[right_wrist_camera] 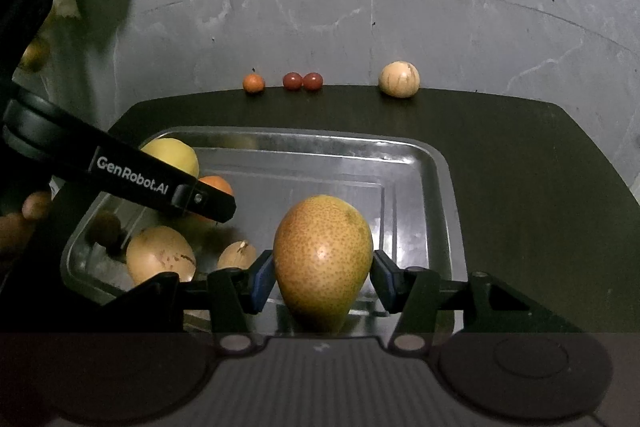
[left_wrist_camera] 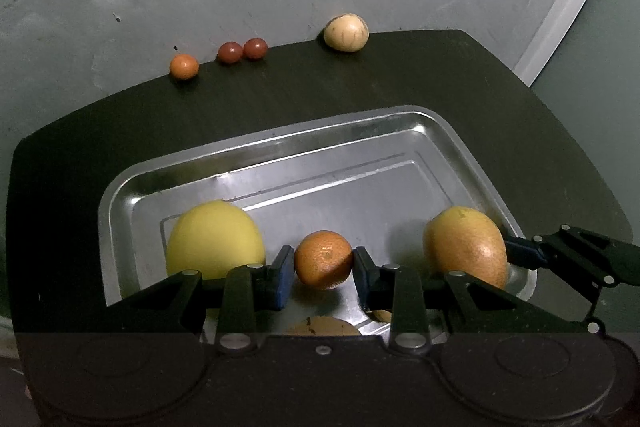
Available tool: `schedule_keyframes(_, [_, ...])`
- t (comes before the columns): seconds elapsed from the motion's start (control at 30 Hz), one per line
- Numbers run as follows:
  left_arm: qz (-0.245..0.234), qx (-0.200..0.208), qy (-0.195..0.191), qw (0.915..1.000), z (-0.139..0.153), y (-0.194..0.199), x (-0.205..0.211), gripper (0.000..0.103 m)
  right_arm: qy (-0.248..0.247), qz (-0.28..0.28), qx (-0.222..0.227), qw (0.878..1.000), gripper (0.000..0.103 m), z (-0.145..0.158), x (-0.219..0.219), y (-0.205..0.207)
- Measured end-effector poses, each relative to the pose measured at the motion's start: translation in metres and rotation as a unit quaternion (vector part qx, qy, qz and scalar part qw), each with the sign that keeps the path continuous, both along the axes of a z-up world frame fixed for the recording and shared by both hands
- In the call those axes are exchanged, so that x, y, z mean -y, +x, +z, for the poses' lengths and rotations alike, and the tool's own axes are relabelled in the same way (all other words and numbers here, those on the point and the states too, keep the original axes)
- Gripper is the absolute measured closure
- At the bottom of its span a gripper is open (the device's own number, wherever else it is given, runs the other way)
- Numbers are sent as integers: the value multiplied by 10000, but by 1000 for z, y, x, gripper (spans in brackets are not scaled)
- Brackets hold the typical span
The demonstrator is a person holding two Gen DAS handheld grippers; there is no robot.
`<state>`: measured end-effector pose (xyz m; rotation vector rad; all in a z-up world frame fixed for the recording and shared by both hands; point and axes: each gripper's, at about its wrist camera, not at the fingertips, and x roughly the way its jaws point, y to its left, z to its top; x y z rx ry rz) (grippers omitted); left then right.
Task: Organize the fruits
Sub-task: 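Carry the orange and pear over the tray and open both tools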
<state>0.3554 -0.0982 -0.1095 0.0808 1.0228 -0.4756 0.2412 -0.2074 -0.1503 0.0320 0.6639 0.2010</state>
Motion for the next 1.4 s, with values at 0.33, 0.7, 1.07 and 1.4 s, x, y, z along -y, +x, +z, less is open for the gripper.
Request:
schedule_keyframes(0.33, [-33, -67, 37, 10000, -4, -5, 0, 69, -20, -8, -73, 10000, 47, -1, -2, -3])
schedule_keyframes(0.7, [-24, -97, 101, 9999, -6, -7, 2, 69, -29, 5, -79, 10000, 47, -2, -1, -6])
schedule_keyframes(1.07, [-15, -47, 79, 10000, -3, -8, 1, 59, -45, 10, -124, 9999, 46, -1, -1, -5])
schedule_keyframes(1.4, [62, 98, -136, 9998, 11, -24, -14, 32, -12, -70, 1, 10000, 30, 9, 3, -13])
